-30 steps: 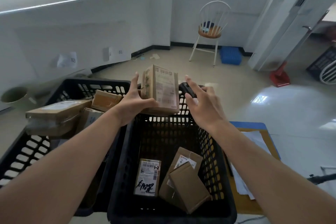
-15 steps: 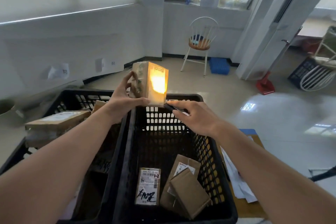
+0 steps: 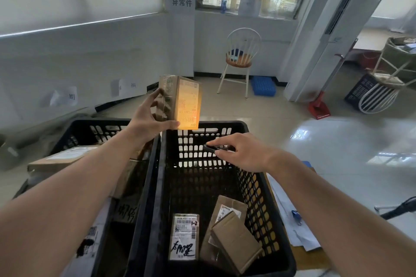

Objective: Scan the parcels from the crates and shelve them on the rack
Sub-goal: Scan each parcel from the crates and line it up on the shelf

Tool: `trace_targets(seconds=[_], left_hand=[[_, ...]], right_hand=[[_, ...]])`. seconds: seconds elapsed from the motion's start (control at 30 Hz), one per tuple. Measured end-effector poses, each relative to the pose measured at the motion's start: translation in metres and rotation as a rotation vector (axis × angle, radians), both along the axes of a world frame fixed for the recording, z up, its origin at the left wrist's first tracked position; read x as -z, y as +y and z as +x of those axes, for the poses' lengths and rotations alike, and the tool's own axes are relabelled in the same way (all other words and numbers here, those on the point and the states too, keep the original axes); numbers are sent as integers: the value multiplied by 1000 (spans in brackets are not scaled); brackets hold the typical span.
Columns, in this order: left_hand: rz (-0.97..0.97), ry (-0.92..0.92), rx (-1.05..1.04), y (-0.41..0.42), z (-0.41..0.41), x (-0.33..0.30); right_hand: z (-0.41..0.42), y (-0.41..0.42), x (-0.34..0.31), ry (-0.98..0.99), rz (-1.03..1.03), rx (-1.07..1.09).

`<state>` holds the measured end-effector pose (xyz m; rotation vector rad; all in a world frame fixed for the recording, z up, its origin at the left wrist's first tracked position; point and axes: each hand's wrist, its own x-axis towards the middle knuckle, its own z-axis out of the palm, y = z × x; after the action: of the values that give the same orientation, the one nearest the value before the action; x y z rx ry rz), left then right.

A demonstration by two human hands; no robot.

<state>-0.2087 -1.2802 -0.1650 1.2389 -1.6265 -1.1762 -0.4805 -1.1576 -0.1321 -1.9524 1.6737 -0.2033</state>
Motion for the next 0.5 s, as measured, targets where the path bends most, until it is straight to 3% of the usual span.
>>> trace_targets(seconds=[0.5], left_hand=[[-72,-154,50,-4,-13,-5]], right_hand=[[4,-4,-12,-4,-15,-18]])
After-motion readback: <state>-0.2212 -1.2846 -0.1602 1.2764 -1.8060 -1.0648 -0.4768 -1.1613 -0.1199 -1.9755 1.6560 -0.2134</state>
